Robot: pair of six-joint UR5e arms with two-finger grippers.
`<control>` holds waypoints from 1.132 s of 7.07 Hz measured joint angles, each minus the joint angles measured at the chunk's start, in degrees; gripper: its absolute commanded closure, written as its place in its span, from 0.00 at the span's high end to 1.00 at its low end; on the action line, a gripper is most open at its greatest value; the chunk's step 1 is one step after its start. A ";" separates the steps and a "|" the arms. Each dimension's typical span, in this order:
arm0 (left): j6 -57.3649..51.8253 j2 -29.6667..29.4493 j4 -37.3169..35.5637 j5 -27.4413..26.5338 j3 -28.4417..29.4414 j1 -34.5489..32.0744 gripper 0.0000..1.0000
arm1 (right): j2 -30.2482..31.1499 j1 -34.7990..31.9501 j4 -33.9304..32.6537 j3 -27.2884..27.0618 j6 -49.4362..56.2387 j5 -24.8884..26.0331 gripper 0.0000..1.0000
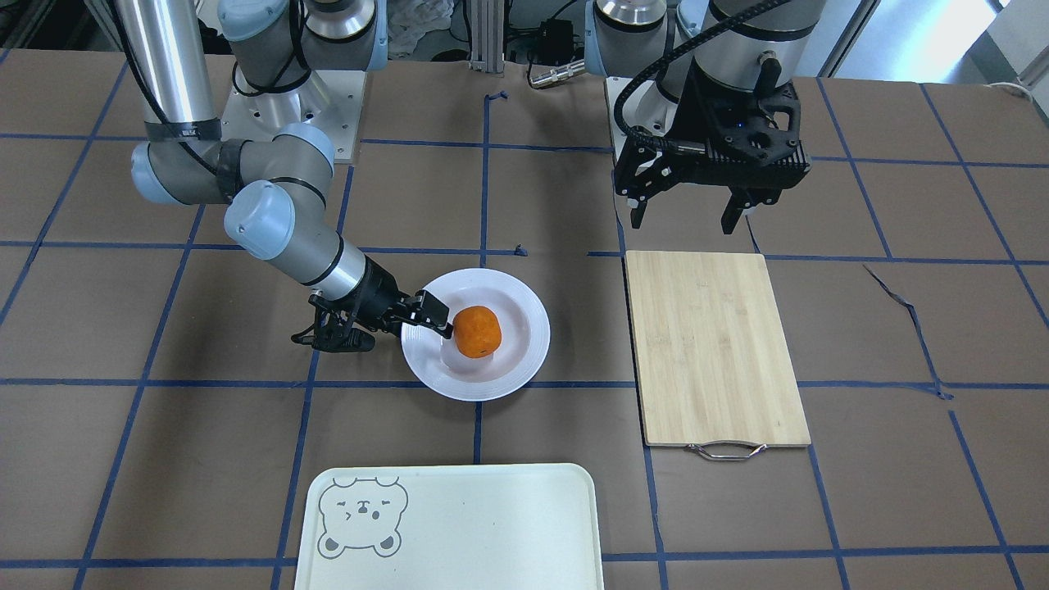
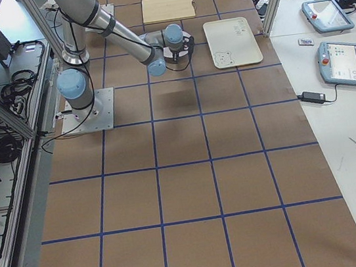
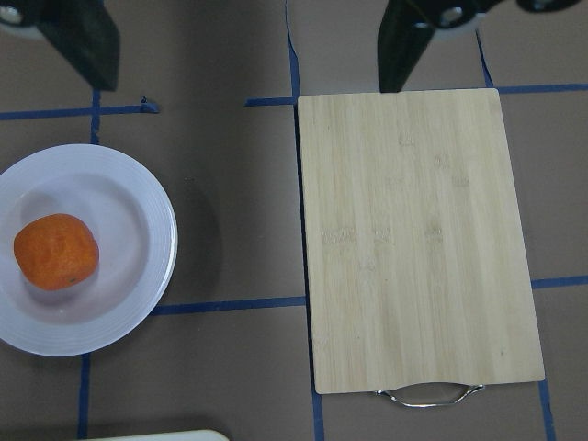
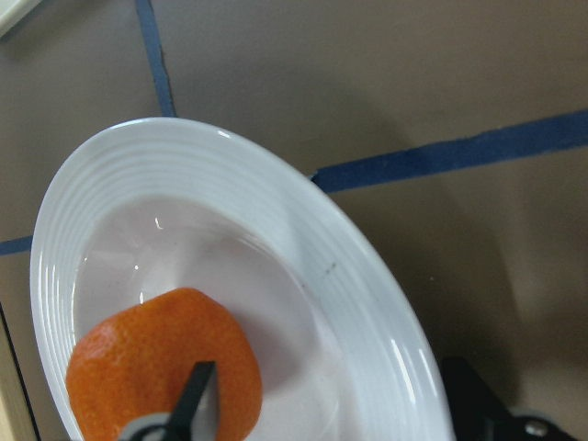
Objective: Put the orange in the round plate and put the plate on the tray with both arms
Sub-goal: 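Grasp the white plate rim nearest the right gripper, then carry the plate with the right gripper onto the bear-printed tray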
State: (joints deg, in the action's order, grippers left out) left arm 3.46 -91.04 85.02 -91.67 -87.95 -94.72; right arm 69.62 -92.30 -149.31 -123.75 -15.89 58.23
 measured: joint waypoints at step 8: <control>3.81 1.71 -0.79 1.75 -1.50 0.88 1.00 | -1.98 0.92 10.39 16.28 -2.18 0.45 0.17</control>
State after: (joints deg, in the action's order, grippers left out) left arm 7.28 -89.33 84.23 -89.92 -89.45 -93.84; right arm 67.64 -91.38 -138.92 -107.47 -18.07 58.68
